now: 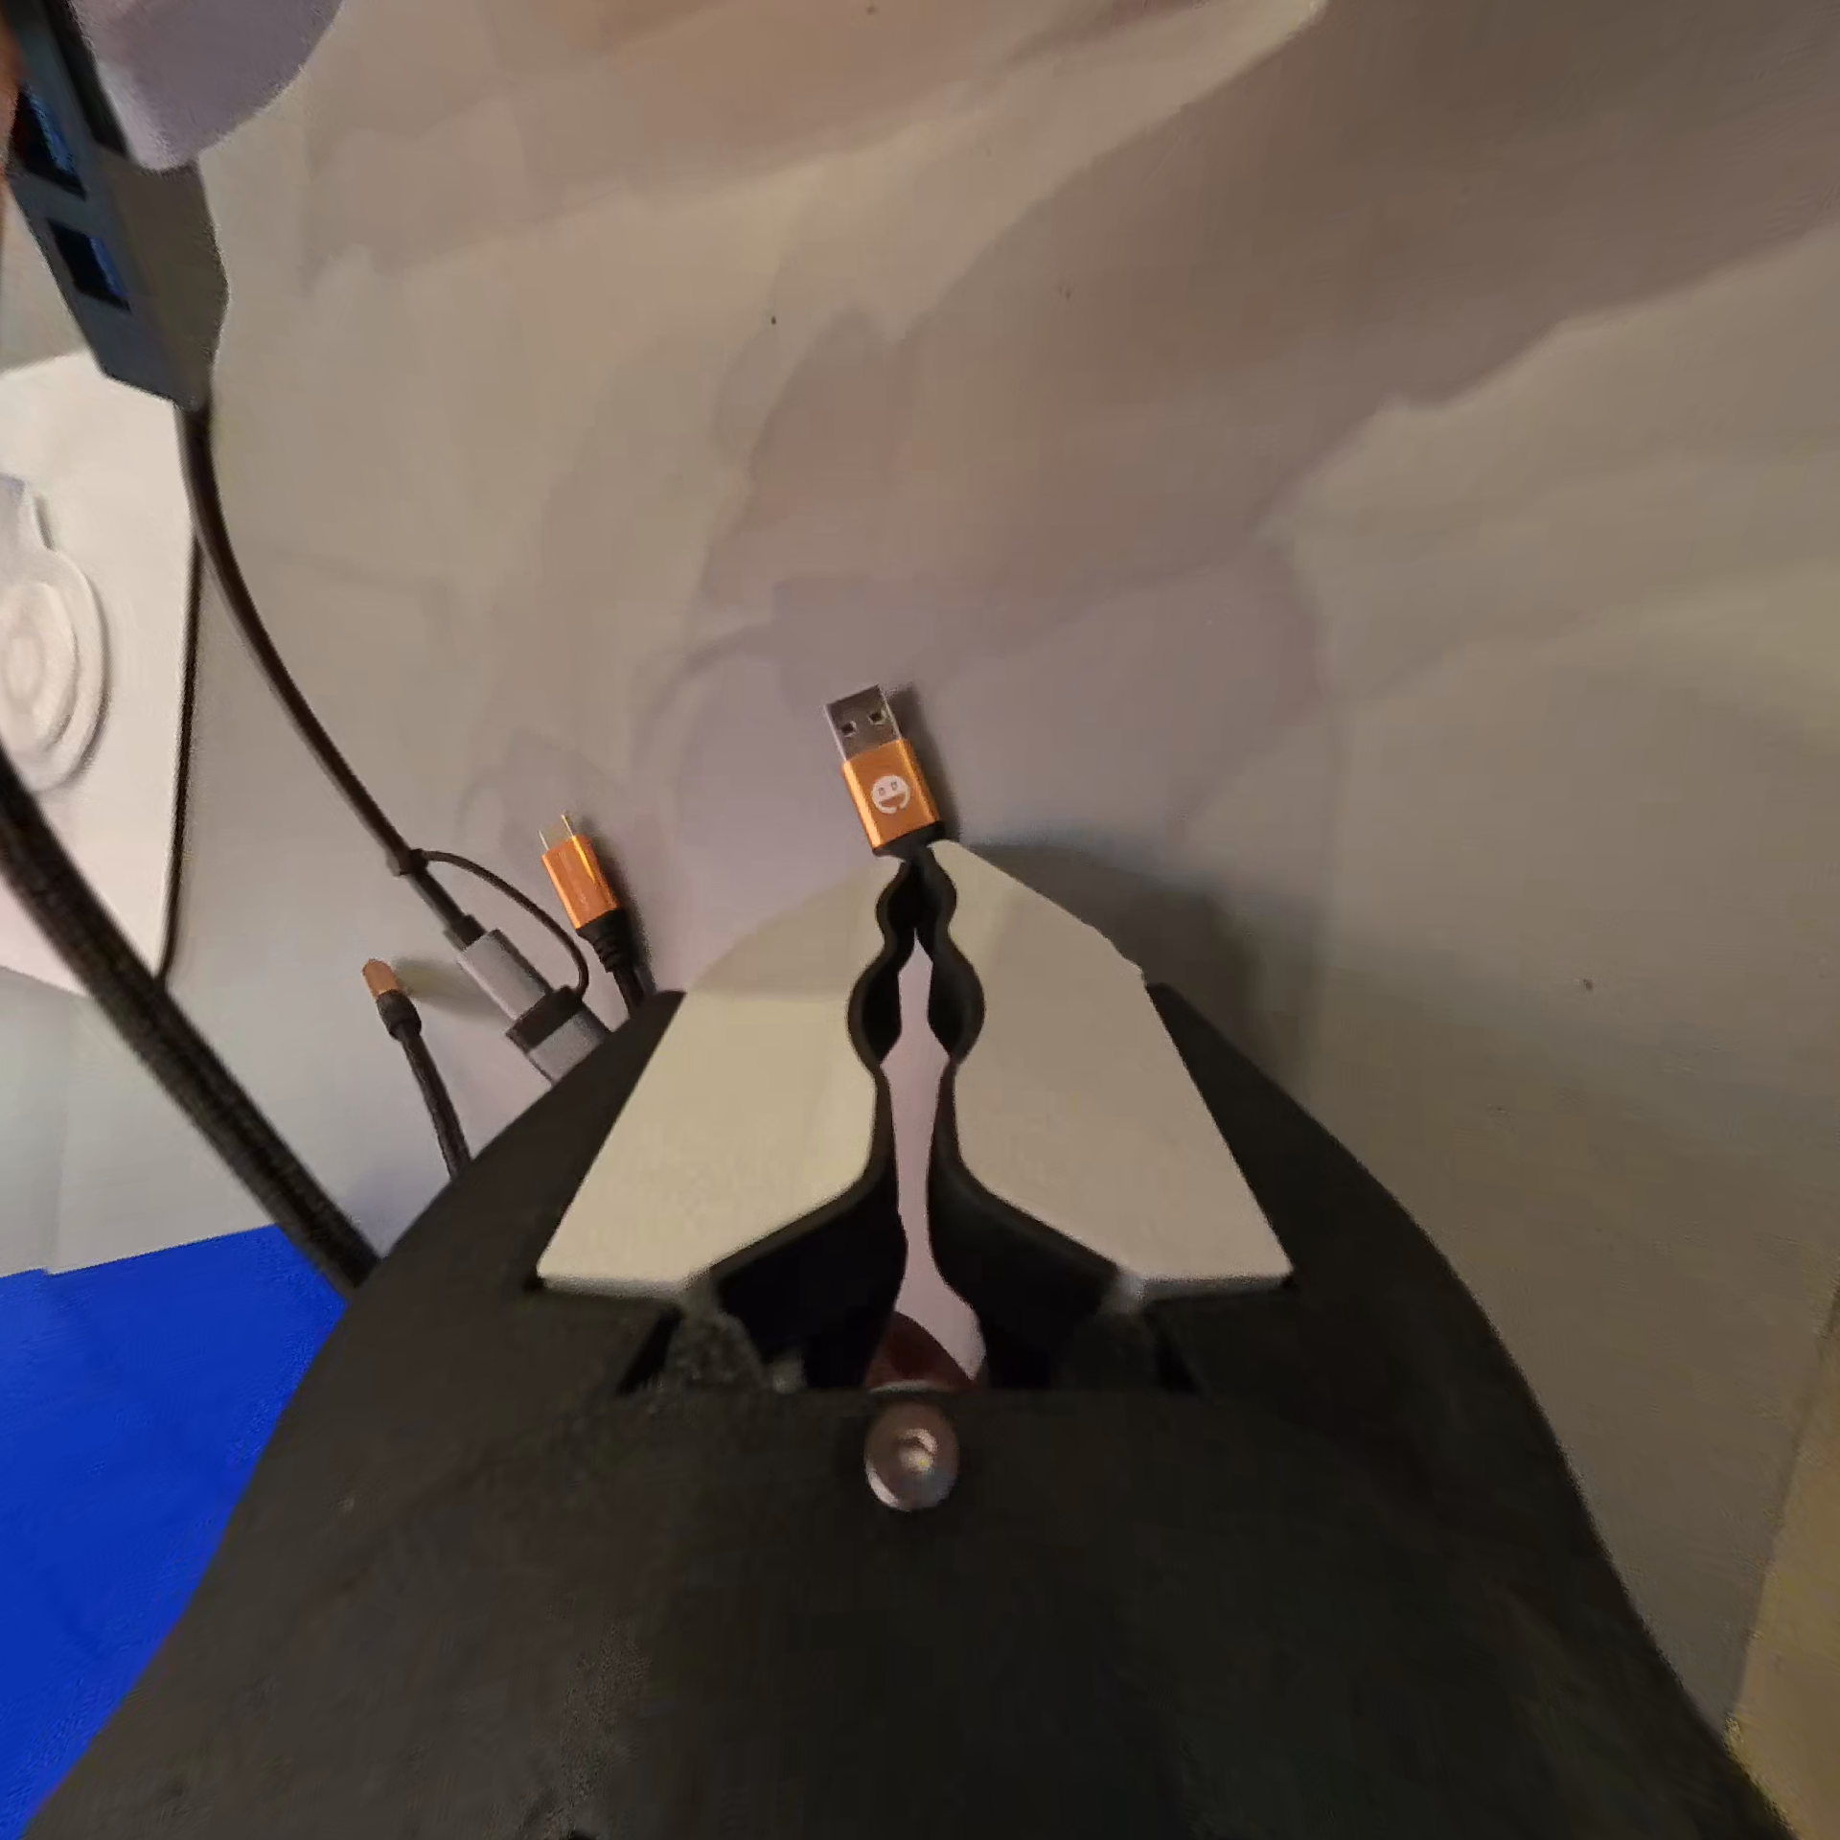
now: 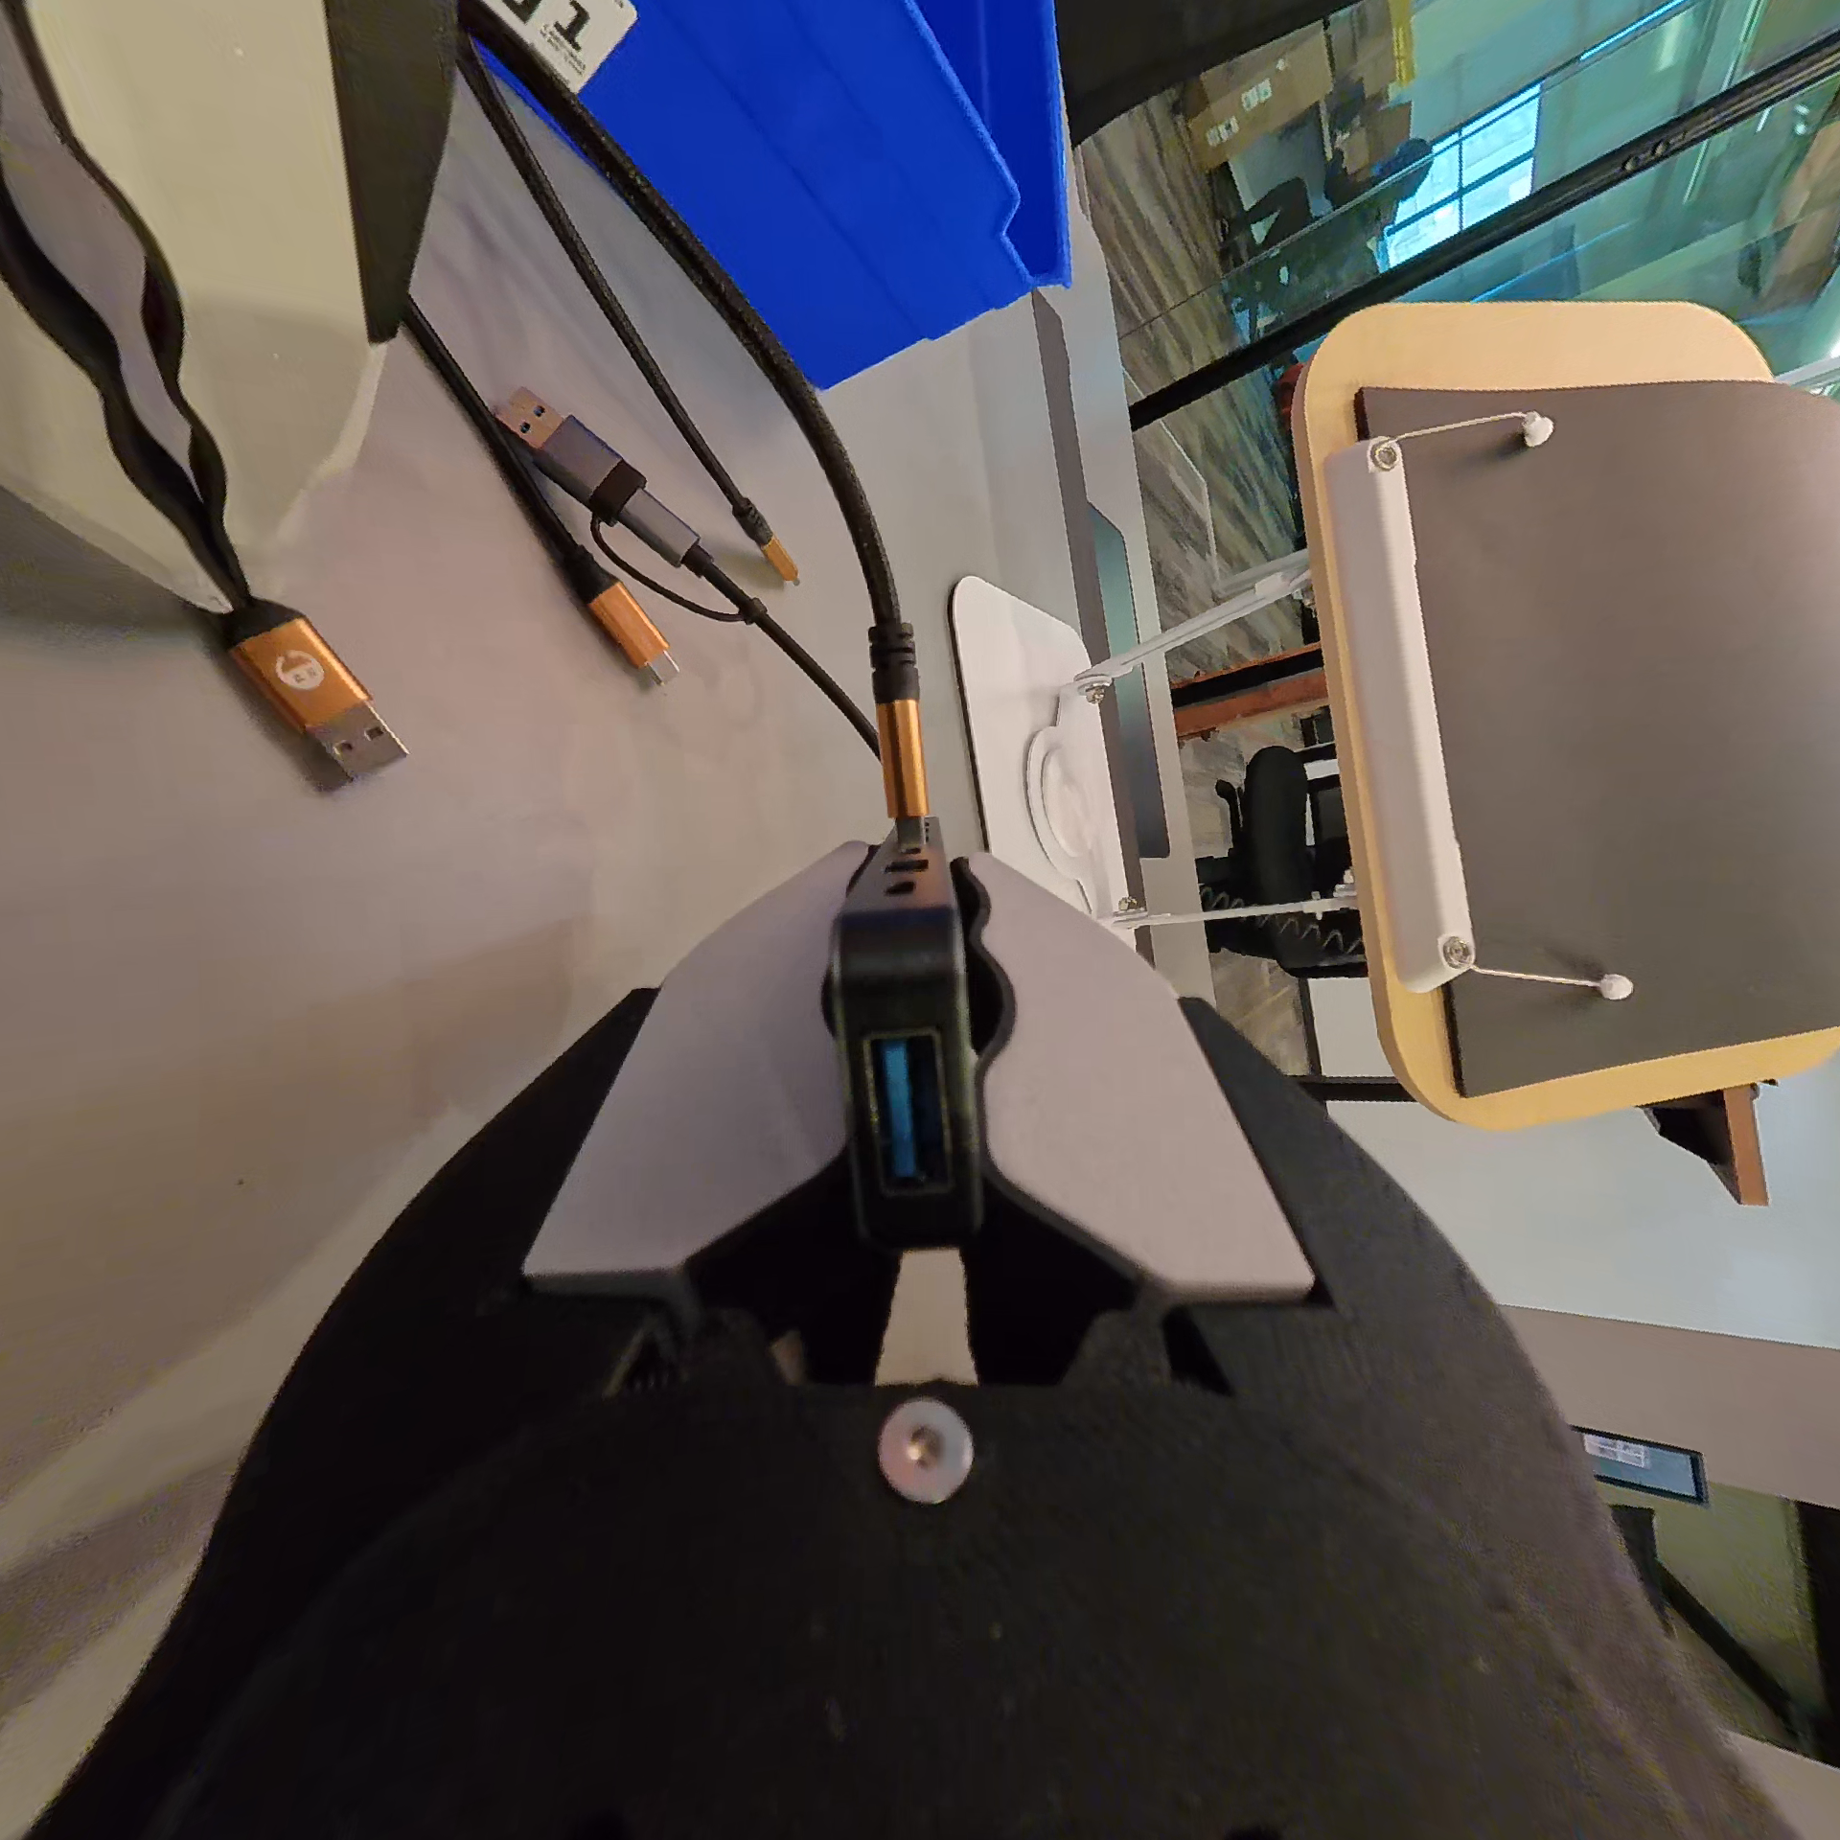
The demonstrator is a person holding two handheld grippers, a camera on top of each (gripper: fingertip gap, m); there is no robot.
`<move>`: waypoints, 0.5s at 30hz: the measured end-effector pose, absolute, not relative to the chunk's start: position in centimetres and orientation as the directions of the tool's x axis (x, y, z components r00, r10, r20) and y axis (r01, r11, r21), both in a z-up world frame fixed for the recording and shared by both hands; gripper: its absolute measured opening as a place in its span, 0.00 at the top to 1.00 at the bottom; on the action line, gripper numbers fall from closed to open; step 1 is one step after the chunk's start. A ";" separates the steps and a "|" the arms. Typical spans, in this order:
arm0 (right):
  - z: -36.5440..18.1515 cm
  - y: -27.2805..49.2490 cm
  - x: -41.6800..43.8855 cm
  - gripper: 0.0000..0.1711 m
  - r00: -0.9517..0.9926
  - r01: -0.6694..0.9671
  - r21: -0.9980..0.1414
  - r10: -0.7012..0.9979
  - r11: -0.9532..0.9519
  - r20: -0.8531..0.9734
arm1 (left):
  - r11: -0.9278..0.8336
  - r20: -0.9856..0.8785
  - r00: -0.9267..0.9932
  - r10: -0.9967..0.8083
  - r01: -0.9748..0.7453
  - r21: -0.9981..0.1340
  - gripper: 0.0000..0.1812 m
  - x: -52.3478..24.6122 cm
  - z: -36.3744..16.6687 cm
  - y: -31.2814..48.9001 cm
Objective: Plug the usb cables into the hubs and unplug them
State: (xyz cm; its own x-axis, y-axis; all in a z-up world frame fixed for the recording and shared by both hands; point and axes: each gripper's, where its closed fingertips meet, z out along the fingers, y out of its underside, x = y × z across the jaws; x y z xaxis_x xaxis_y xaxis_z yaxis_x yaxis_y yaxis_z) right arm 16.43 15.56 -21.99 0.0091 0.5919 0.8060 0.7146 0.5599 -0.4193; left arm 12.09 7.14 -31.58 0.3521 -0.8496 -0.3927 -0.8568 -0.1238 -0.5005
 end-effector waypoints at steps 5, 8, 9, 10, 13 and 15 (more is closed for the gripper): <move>-22.0 15.6 16.4 0.93 0.013 0.712 -0.428 0.599 0.557 0.801 | -0.111 -0.437 0.340 -0.832 -0.876 -0.470 0.99 11.8 -31.4 7.3; -22.2 15.6 16.4 0.93 0.011 0.714 -0.427 0.601 0.555 0.799 | -0.098 -0.446 0.319 -0.836 -0.887 -0.451 0.94 12.4 -31.8 7.0; -22.2 15.6 16.4 0.93 0.011 0.714 -0.428 0.602 0.554 0.798 | -0.098 -0.458 0.320 -0.829 -0.890 -0.446 0.94 12.3 -31.8 7.2; -22.1 15.6 16.4 0.93 0.012 0.713 -0.429 0.602 0.555 0.799 | -0.109 -0.454 0.328 -0.828 -0.890 -0.444 0.95 12.2 -31.8 7.4; -22.0 15.5 16.4 0.93 0.014 0.712 -0.429 0.600 0.556 0.800 | -0.161 -0.391 0.373 -0.842 -0.864 -0.477 0.95 12.2 -31.9 7.6; -22.0 15.5 16.3 0.93 0.015 0.711 -0.432 0.602 0.555 0.799 | -0.196 -0.349 0.405 -0.845 -0.842 -0.502 0.95 12.1 -31.9 7.6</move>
State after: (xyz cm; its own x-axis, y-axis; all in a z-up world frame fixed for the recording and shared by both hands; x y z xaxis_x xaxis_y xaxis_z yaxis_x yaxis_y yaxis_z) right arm 16.34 15.53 -22.01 0.0148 0.6018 0.7985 0.7111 0.5551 -0.4315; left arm 12.09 7.64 -31.94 0.4053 -0.8449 -0.3490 -0.8420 -0.1964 -0.5025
